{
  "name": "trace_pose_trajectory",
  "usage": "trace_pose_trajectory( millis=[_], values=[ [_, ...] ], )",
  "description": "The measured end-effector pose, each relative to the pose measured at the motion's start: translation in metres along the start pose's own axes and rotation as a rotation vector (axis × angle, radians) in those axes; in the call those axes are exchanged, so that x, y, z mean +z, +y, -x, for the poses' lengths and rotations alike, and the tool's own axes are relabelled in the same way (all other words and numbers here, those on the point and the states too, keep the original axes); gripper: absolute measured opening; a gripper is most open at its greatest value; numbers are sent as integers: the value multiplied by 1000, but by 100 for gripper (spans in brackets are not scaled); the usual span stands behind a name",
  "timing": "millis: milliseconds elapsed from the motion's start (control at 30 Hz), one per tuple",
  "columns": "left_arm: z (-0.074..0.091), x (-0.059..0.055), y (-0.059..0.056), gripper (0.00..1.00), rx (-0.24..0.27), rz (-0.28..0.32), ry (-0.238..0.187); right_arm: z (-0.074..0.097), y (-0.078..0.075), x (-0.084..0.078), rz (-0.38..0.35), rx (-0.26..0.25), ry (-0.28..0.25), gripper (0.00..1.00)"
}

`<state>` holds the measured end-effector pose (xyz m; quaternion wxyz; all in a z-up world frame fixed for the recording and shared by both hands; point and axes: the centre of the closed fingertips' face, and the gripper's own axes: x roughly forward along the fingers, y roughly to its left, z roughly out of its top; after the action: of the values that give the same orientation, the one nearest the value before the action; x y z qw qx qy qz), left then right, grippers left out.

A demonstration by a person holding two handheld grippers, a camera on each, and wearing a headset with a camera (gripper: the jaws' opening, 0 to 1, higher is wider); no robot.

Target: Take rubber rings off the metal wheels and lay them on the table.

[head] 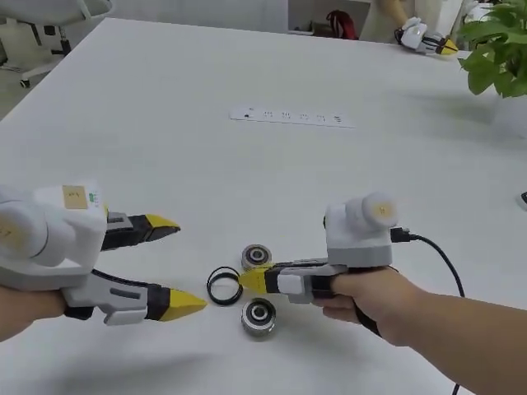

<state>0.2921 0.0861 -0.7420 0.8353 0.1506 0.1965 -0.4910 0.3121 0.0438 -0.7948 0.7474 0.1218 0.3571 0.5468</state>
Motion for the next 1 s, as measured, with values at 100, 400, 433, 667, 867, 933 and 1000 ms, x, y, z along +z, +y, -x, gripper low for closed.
trace_pose_trajectory(
  millis=[100, 400, 433, 667, 867, 933, 1000],
  values=[
    [0, 0, 0, 66, 1, 3, 2, 0, -1, -1, 5, -9, 2, 0],
    [1, -2, 0, 66, 2, 5, 8, -2, -2, -3, 30, -21, 14, 3],
    [1, -2, 0, 66, 2, 5, 8, -2, -2, -3, 35, -23, 15, 4],
    [2, -2, 0, 66, 3, 5, 8, -1, -2, -3, 54, -32, 20, 9],
    [2, -1, -2, 66, 0, 4, 9, 1, 1, -1, 74, -27, 26, 13],
    [2, 0, -1, 66, 0, 4, 6, 4, 3, 2, 78, -23, 18, 15],
    [2, 2, -1, 66, 0, 3, 3, 6, 5, 5, 86, -23, 14, 16]
  ],
)
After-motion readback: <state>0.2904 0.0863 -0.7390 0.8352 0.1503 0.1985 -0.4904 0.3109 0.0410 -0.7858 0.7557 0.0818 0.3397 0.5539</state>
